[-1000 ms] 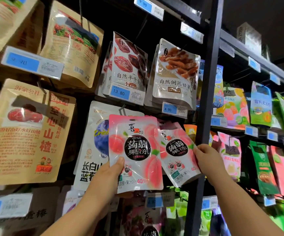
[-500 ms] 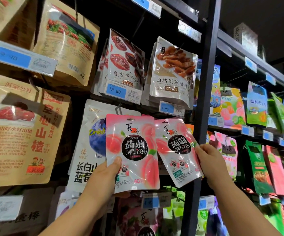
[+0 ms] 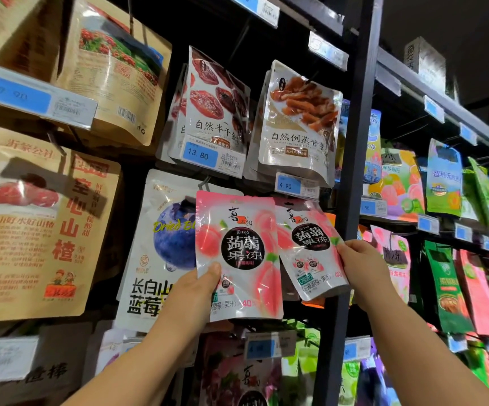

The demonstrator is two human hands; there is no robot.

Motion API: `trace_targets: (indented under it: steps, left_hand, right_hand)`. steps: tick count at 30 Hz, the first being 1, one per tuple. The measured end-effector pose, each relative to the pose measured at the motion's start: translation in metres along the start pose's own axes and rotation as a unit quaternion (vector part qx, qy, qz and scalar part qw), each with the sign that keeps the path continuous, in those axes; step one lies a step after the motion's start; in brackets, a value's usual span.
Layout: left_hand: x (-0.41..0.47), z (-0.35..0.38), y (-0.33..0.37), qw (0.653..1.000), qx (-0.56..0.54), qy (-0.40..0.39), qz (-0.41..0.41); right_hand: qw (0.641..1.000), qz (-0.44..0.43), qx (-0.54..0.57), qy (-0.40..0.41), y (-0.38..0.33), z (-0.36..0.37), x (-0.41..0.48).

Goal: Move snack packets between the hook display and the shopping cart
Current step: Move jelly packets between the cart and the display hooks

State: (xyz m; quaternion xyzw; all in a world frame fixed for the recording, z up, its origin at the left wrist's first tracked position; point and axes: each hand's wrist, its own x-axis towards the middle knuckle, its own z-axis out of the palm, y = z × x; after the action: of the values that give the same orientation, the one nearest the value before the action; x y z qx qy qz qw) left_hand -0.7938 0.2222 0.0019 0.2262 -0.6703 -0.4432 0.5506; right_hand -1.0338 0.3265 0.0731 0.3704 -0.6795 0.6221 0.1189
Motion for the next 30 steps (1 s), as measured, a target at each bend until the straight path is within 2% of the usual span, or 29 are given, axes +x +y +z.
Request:
trace_targets:
  steps: [9, 18, 25, 30]
  left_hand:
    - [0.016, 0.001, 0.006, 0.999, 0.041, -0.02, -0.001]
    - [0.029, 0.001, 0.004, 0.998, 0.054, -0.029, -0.008]
    - [0.029, 0.005, -0.002, 0.991, -0.071, -0.065, -0.094]
    - [0.034, 0.014, -0.004, 0.991, -0.085, -0.058, -0.084]
  right_hand:
    - [1.0, 0.001, -0.015, -0.005, -0.006, 0.001, 0.005]
    - [0.995, -0.034, -0.096, -0.003, -0.009, 0.006, 0.005]
    - [0.995, -0.034, -0.093, 0.007, -0.006, 0.007, 0.0]
    - [0.994, -0.033, -0.107, 0.001, -0.003, 0.014, 0.002]
